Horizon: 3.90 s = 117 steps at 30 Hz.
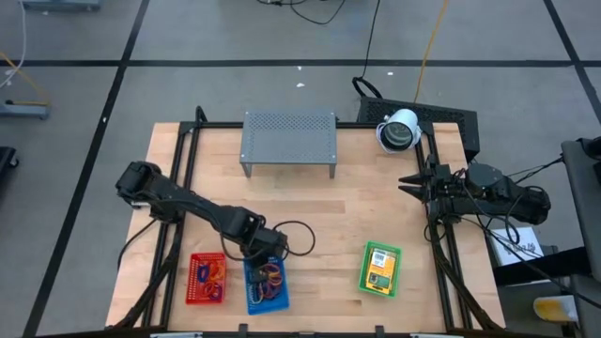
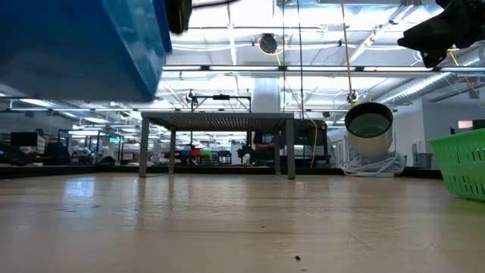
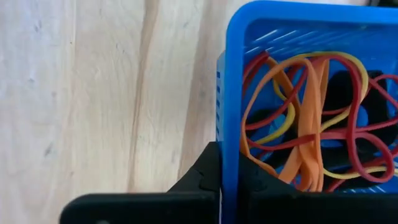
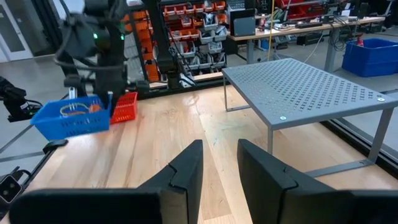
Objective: Pick & Place Office Desk Supplies
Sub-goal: Put the blue bin on the shelf
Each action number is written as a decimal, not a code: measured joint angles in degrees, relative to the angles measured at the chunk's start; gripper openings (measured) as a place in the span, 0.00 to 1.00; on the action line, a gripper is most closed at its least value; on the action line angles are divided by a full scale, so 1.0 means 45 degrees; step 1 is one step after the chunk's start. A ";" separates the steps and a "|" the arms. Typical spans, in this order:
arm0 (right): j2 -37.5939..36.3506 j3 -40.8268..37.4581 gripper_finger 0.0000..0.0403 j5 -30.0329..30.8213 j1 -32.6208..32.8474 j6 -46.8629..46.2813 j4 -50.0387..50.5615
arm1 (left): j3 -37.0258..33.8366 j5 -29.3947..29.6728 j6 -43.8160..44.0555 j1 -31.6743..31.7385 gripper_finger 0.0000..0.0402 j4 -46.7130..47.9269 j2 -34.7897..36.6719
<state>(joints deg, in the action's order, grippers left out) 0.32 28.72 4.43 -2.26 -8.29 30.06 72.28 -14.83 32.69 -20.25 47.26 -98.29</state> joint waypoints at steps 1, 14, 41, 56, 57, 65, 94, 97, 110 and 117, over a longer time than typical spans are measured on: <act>0.0000 -0.0002 0.22 0.0000 -0.0005 0.0000 -0.0010 | 0.0344 -0.0040 -0.0251 0.0030 0.01 0.0540 0.0041; 0.0000 -0.0002 0.22 0.0000 -0.0004 0.0000 -0.0010 | 0.4740 0.0637 -0.4399 0.1993 0.00 0.5825 0.0119; 0.0000 0.0000 0.22 0.0000 0.0000 0.0000 -0.0010 | 0.5531 0.1734 -0.1521 1.2057 0.00 0.2970 0.0110; 0.0000 -0.0002 0.22 0.0000 0.0000 0.0000 -0.0005 | 0.5536 0.1528 0.0600 1.4561 0.00 0.1909 -0.0653; -0.0003 -0.0002 0.22 0.0000 0.0000 0.0000 -0.0005 | 0.5536 0.1561 0.0720 1.4664 0.00 0.1909 -0.0703; 0.0000 0.0002 0.22 0.0000 -0.0001 0.0000 -0.0009 | 0.5536 0.1996 0.1244 1.5212 0.00 0.2321 -0.0750; 0.0000 -0.0002 0.22 0.0000 -0.0004 0.0000 -0.0009 | 0.5531 0.2608 0.1381 1.5785 0.00 0.3468 -0.1275; 0.0000 -0.0002 0.22 0.0000 0.0000 0.0000 -0.0007 | 0.5531 0.2612 0.1172 1.5780 0.00 0.3463 -0.1274; 0.0000 0.0000 0.22 0.0000 0.0000 0.0000 -0.0005 | 0.5531 0.2632 0.0660 1.5732 0.07 0.3459 -0.1265; 0.0000 0.0002 0.22 0.0000 -0.0004 0.0000 -0.0010 | 0.5531 0.2588 0.0373 1.5669 0.09 0.3459 -0.1265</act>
<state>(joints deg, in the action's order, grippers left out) 0.32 28.73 4.43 -2.28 -8.29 30.02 97.17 -3.18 34.37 50.26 62.83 -103.98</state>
